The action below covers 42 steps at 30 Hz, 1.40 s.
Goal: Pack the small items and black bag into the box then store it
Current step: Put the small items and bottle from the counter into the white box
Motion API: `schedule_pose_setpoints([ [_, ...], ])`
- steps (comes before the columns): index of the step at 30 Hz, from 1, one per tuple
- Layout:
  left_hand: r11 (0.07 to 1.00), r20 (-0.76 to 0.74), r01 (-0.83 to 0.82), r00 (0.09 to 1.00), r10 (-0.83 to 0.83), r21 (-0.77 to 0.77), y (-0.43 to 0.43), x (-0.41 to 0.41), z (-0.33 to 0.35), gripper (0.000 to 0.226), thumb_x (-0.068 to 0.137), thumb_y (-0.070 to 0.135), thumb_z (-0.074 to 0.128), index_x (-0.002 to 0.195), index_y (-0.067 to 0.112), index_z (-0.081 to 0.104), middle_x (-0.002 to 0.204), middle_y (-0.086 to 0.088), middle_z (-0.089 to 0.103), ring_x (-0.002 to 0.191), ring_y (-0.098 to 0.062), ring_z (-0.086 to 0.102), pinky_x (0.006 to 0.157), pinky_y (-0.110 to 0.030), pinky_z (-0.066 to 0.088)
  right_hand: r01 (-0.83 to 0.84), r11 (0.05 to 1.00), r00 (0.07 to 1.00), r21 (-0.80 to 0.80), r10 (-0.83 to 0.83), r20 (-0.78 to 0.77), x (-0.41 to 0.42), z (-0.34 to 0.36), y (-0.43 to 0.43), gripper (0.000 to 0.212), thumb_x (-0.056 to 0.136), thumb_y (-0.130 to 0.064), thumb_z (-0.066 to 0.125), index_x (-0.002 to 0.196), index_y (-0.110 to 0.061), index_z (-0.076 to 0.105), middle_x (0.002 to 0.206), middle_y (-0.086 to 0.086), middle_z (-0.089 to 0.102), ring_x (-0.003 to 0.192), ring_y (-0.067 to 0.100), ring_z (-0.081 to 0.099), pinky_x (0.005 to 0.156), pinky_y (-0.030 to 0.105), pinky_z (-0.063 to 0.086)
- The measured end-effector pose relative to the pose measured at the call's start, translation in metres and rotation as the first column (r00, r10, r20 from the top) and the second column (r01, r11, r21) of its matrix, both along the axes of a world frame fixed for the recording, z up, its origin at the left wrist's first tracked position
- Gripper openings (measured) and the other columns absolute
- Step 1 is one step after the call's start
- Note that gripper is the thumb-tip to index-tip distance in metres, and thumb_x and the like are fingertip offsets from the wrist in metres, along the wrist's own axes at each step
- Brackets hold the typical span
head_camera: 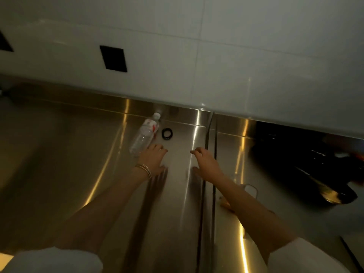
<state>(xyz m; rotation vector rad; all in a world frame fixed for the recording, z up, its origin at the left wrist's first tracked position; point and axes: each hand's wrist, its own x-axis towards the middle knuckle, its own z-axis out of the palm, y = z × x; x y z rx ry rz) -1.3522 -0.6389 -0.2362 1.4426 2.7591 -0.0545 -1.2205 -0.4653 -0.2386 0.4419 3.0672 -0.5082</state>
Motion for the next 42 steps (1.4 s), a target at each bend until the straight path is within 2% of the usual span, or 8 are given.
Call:
schedule_pose_setpoints([
  [5, 0.999, -0.028, -0.007, 1.0, 0.008, 0.036, -0.011, -0.061, 0.0, 0.06, 0.077, 0.038, 0.064, 0.129, 0.016, 0.044, 0.134, -0.012, 0.044, 0.121, -0.03, 0.041, 0.094, -0.041, 0.037, 0.0, 1.0, 1.0, -0.002, 0.0, 0.006, -0.072, -0.01, -0.02, 0.057, 0.084, -0.012, 0.061, 0.136, -0.012, 0.04, 0.14, 0.009, 0.041, 0.126, 0.026, 0.042, 0.105, 0.037, 0.039],
  [9, 0.996, 0.001, -0.058, 0.998, 0.058, 0.065, -0.011, -0.098, -0.008, 0.065, 0.076, 0.039, 0.063, 0.133, 0.02, 0.038, 0.138, -0.008, 0.039, 0.122, -0.027, 0.038, 0.091, -0.039, 0.039, -0.01, 1.0, 1.0, 0.029, 0.009, 0.016, -0.12, -0.024, -0.029, 0.046, 0.086, -0.002, 0.047, 0.131, -0.006, 0.045, 0.137, 0.012, 0.046, 0.12, 0.03, 0.045, 0.1, 0.039, 0.04],
  [12, 0.992, 0.039, -0.076, 0.997, 0.072, 0.105, -0.01, -0.114, -0.014, 0.066, 0.074, 0.041, 0.064, 0.131, 0.021, 0.038, 0.139, -0.007, 0.036, 0.119, -0.027, 0.038, 0.089, -0.038, 0.039, 0.017, 0.999, 0.999, 0.048, -0.019, 0.032, -0.15, -0.034, -0.031, 0.04, 0.087, -0.004, 0.043, 0.127, -0.005, 0.048, 0.134, 0.013, 0.048, 0.116, 0.032, 0.047, 0.095, 0.041, 0.042],
  [17, 0.99, 0.173, -0.117, 0.98, 0.103, 0.073, -0.005, -0.128, -0.027, 0.077, 0.077, 0.048, 0.061, 0.141, 0.023, 0.026, 0.149, -0.008, 0.022, 0.128, -0.03, 0.03, 0.098, -0.043, 0.038, 0.031, 0.997, 0.994, 0.068, -0.037, 0.1, -0.174, -0.047, -0.03, 0.047, 0.092, -0.007, 0.04, 0.139, -0.006, 0.035, 0.148, 0.012, 0.036, 0.133, 0.029, 0.036, 0.107, 0.042, 0.035],
  [20, 0.989, 0.278, -0.126, 0.955, 0.102, 0.073, -0.002, -0.13, -0.032, 0.081, 0.079, 0.045, 0.062, 0.144, 0.023, 0.02, 0.153, -0.009, 0.012, 0.131, -0.032, 0.026, 0.099, -0.045, 0.039, 0.006, 0.994, 0.988, 0.11, -0.023, 0.152, -0.171, -0.058, -0.03, 0.053, 0.092, -0.006, 0.043, 0.143, -0.006, 0.027, 0.15, 0.014, 0.031, 0.136, 0.03, 0.03, 0.108, 0.041, 0.035],
  [27, 0.988, 0.329, -0.076, 0.944, 0.029, 0.133, 0.005, -0.126, -0.026, 0.078, 0.073, 0.029, 0.068, 0.139, 0.023, 0.027, 0.153, -0.007, 0.012, 0.128, -0.031, 0.029, 0.09, -0.042, 0.045, 0.13, 0.977, 0.988, 0.167, -0.142, 0.067, -0.152, -0.06, -0.023, 0.03, 0.092, -0.011, 0.046, 0.122, -0.012, 0.052, 0.125, 0.009, 0.055, 0.116, 0.025, 0.047, 0.09, 0.036, 0.044],
  [34, 0.969, 0.328, 0.014, 0.94, -0.096, 0.245, 0.022, -0.103, -0.027, 0.069, 0.073, 0.015, 0.067, 0.135, 0.023, 0.036, 0.15, -0.003, 0.022, 0.127, -0.029, 0.033, 0.091, -0.035, 0.044, 0.222, 0.955, 0.973, 0.194, -0.23, 0.02, -0.102, -0.052, -0.001, 0.029, 0.09, -0.014, 0.053, 0.119, -0.012, 0.056, 0.122, 0.008, 0.059, 0.114, 0.023, 0.05, 0.089, 0.034, 0.045],
  [42, 0.916, 0.327, 0.209, 0.887, -0.325, 0.344, 0.08, -0.037, -0.036, 0.07, 0.07, 0.015, 0.071, 0.134, 0.02, 0.041, 0.145, -0.007, 0.035, 0.12, -0.031, 0.041, 0.096, -0.04, 0.044, 0.342, 0.922, 0.939, 0.179, -0.341, -0.036, -0.011, -0.036, 0.038, 0.027, 0.087, -0.007, 0.054, 0.113, -0.012, 0.06, 0.115, 0.009, 0.063, 0.108, 0.026, 0.054, 0.086, 0.036, 0.045],
])
